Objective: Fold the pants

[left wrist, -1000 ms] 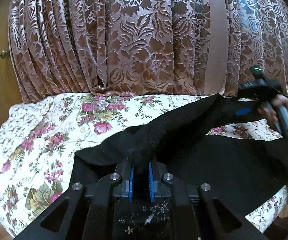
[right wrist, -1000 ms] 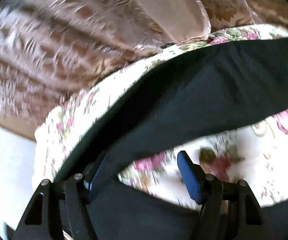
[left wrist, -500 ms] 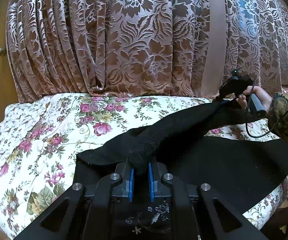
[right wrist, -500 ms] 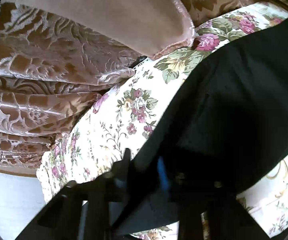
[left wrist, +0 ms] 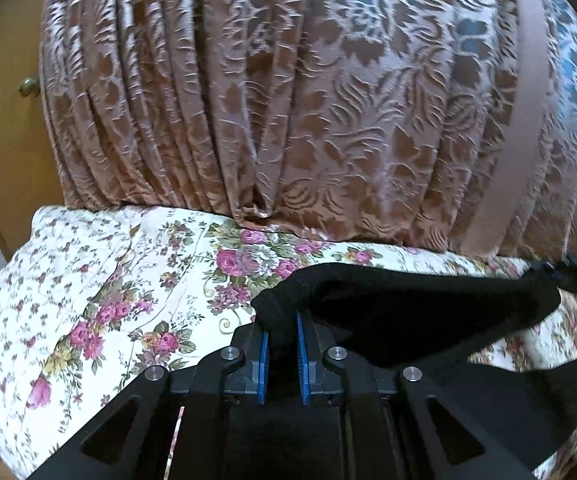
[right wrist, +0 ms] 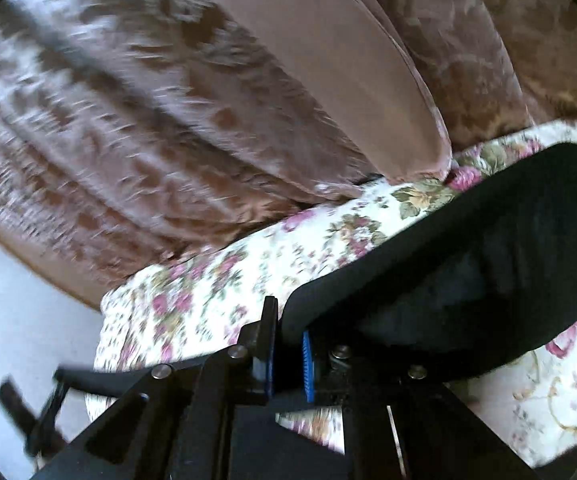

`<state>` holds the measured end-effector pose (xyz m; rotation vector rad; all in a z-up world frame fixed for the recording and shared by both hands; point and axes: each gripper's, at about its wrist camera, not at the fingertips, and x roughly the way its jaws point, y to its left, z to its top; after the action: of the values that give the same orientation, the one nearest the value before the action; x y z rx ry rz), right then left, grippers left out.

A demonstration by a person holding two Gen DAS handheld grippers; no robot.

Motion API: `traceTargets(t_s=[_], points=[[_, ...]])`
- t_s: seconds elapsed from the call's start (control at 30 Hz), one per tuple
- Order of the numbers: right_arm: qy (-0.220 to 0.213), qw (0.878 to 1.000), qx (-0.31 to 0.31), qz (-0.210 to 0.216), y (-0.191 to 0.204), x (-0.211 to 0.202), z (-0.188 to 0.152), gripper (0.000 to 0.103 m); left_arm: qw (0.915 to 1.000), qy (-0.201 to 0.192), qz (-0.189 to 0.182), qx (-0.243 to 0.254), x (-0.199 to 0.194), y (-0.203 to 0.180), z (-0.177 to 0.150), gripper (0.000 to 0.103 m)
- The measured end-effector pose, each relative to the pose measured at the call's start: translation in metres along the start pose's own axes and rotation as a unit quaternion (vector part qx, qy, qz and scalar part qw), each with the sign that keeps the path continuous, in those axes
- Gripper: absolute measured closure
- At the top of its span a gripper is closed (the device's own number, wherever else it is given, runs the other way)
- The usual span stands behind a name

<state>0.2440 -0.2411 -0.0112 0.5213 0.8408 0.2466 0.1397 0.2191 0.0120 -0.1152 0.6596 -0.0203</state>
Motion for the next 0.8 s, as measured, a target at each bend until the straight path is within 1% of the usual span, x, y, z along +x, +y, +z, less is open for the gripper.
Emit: traceTargets(t_s=[0.1, 0.17, 0.27, 0.4, 0.5, 0.57, 0.67, 0.73, 0.8], points=[[-0.008, 0.999, -0.031, 0.021, 0.008, -0.031, -0.029, 0.092, 0.9995, 0.001, -0.006, -0.03, -0.005, 0.01, -0.017, 0.092], [-0.006, 0.998, -0.052, 0.032, 0.011, -0.05, -0.058, 0.092, 0.9989, 0.006, -0.008, -0.045, -0.012, 0.017, -0.035, 0.092], [0.007, 0.997, -0.074, 0.031, 0.01, -0.066, -0.094, 0.093, 0.9976, 0.019, -0.011, -0.066, -0.022, 0.026, -0.068, 0.092], [0.031, 0.996, -0.079, 0.022, 0.003, -0.071, -0.142, 0.094, 0.9948, 0.054, -0.008, -0.085, -0.023, 0.034, -0.118, 0.092], [0.051, 0.996, -0.077, 0.014, -0.004, -0.067, -0.171, 0.095, 0.9902, 0.084, -0.004, -0.112, -0.018, 0.042, -0.146, 0.089], [0.065, 0.995, -0.076, 0.008, -0.008, -0.063, -0.186, 0.096, 0.9846, 0.098, -0.009, -0.144, -0.018, 0.049, -0.162, 0.087], [0.084, 0.993, -0.087, -0.014, -0.013, -0.054, -0.206, 0.096, 0.9716, 0.114, -0.023, -0.206, -0.027, 0.063, -0.18, 0.083], [0.091, 0.992, -0.084, -0.023, -0.017, -0.049, -0.212, 0.096, 0.959, 0.113, -0.039, -0.257, -0.036, 0.075, -0.188, 0.082], [0.092, 0.992, -0.082, -0.028, -0.02, -0.046, -0.214, 0.096, 0.9445, 0.102, -0.06, -0.306, -0.049, 0.087, -0.198, 0.081]])
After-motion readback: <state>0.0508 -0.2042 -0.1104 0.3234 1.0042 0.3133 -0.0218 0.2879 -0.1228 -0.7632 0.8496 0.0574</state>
